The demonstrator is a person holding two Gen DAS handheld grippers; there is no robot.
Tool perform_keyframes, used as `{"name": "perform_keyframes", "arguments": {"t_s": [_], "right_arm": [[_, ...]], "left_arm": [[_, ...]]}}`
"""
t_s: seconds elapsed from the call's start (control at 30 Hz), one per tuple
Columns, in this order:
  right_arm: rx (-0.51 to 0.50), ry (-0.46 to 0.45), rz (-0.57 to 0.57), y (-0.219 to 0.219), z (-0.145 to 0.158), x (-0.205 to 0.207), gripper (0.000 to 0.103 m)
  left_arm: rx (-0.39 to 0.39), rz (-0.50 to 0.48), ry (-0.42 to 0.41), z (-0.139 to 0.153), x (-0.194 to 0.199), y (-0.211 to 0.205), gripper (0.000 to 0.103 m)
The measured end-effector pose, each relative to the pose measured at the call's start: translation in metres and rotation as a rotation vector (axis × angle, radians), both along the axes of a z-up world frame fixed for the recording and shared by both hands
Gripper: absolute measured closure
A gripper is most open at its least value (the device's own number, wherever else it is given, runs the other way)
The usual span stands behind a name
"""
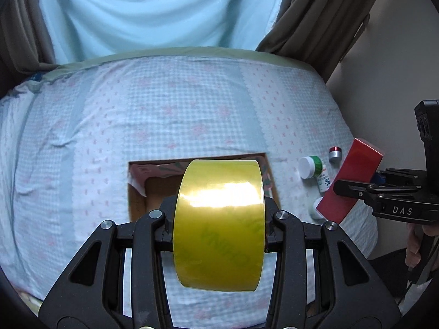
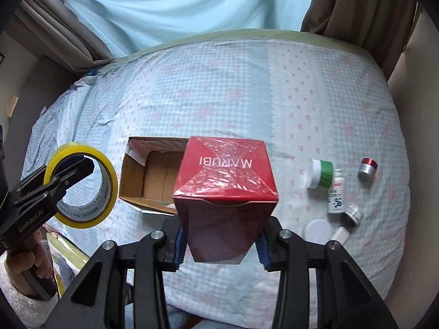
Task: Organize rigid objects
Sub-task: 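Carry tape and red box into the cardboard box and open both tools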
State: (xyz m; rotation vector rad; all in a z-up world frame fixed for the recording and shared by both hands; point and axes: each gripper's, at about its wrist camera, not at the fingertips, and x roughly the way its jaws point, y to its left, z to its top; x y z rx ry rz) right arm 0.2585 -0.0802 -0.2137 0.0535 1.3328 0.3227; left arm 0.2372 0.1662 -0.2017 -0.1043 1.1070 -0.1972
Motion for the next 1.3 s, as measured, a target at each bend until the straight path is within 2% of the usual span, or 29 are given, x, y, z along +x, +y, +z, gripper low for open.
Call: {"name": "perform_keyframes", "arguments": {"t_s": [0.2,0.43,0.67,0.83,0.97,1.07,1.2,1.23,1.27,1.3], "right_arm": [[0.054,0.080,-0.040,0.067,-0.029,0.008,0.065],[0.087,0.210,-0.069,0.116,-0.089,0.032,0.065],[0.118,0.361,-0.168,0.123,-0.166,0.058,0.065],[0.093,0.451,-0.212,0.118,-0.219,0.071,0.065],[0.093,0.528,-0.246,0.110,-0.253,0.072,0.065],[0.103,0.552,-0.251,0.109,-0.264,0.073,0.065],[0.125,0.574,-0.268,0.107,-0.271,0.078,0.065],[0.118,0.579,-0.275,0.107,-0.272,0.080,0.065],[0.101,0.588,-0.284,0.107,-0.273,0.081,0.064],[0.086,0.590,-0.293,0.106,-0.273,0.083,0.062]], "left_arm": [[0.035,0.012,0.049,-0.034,0.019,0.051,0.066],[0.043,0.034,0.125,-0.089,0.044,0.071,0.066],[0.063,0.010,0.231,-0.160,0.068,0.057,0.067],[0.108,-0.081,0.316,-0.212,0.082,0.026,0.067],[0.142,-0.117,0.326,-0.230,0.086,0.013,0.067],[0.204,-0.164,0.339,-0.239,0.090,0.005,0.067],[0.236,-0.209,0.342,-0.242,0.095,-0.005,0.066],[0.253,-0.213,0.341,-0.240,0.097,-0.006,0.062],[0.262,-0.216,0.332,-0.237,0.099,-0.007,0.054],[0.260,-0.219,0.320,-0.233,0.099,-0.006,0.014]]}}
